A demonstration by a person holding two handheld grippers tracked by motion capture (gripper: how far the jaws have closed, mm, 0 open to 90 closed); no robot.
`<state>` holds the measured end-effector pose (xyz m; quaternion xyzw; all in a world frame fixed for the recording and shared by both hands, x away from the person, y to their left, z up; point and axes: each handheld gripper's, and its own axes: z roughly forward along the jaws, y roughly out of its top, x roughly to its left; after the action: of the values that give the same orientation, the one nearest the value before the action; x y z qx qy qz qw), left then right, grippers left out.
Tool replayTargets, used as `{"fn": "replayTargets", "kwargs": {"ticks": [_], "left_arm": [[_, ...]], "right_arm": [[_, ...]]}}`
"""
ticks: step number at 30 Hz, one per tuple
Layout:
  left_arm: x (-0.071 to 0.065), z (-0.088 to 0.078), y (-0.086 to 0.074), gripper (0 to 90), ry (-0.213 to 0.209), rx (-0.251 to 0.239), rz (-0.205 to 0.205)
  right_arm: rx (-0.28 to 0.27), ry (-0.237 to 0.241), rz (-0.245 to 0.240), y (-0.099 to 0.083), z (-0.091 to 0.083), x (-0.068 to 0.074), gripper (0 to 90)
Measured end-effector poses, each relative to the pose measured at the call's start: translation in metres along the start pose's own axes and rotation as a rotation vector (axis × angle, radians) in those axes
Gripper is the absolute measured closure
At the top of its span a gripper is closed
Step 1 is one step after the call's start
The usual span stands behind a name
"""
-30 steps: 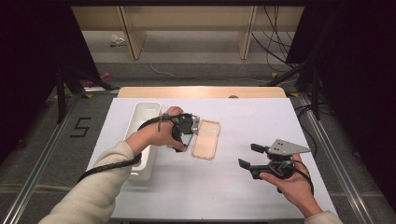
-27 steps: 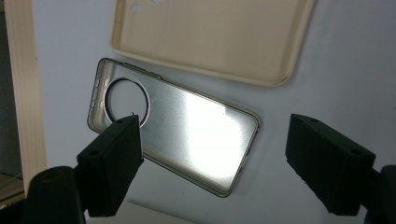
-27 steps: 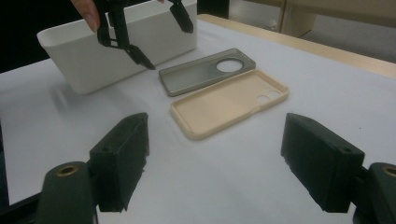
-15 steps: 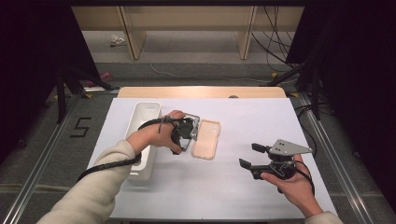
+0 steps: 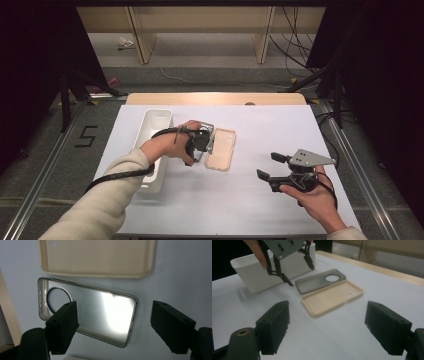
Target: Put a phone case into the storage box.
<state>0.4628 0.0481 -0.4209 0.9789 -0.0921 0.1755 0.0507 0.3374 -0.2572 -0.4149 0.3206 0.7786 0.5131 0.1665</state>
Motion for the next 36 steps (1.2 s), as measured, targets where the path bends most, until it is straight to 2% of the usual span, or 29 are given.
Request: {"fn": "replayTargets", "kwargs": {"ticks": [2,4,5,9,17,23,36], "left_arm": [[0.0,0.002,0.0,23.2,0.0,0.011,0.023],[0.0,0.004,0.0,23.7,-0.012,0.017,0.029],[0.0,0.006,0.0,24.2,-0.02,0.012,0.017],[-0.001,0.012,-0.001,26.1,-0.038,0.035,0.02],[-0.001,0.021,-0.002,29.9,-0.066,0.041,-0.002],[-0.001,0.025,-0.004,31.8,-0.091,0.055,0.0],[0.0,0.029,-0.012,35.7,-0.109,0.073,0.016]], "right_arm": [[0.0,0.001,0.0,0.0,0.0,0.0,20.9],[0.0,0.002,-0.001,0.0,0.0,0.0,21.1],[0.001,0.003,0.0,0.0,0.0,0.0,21.1],[0.001,0.003,0.001,0.0,0.0,0.0,21.2],[0.001,0.004,0.001,0.0,0.001,0.0,21.5],[0.003,0.004,-0.001,0.0,0.001,0.0,21.7],[0.006,0.005,0.002,0.0,0.001,0.0,22.3]]}}
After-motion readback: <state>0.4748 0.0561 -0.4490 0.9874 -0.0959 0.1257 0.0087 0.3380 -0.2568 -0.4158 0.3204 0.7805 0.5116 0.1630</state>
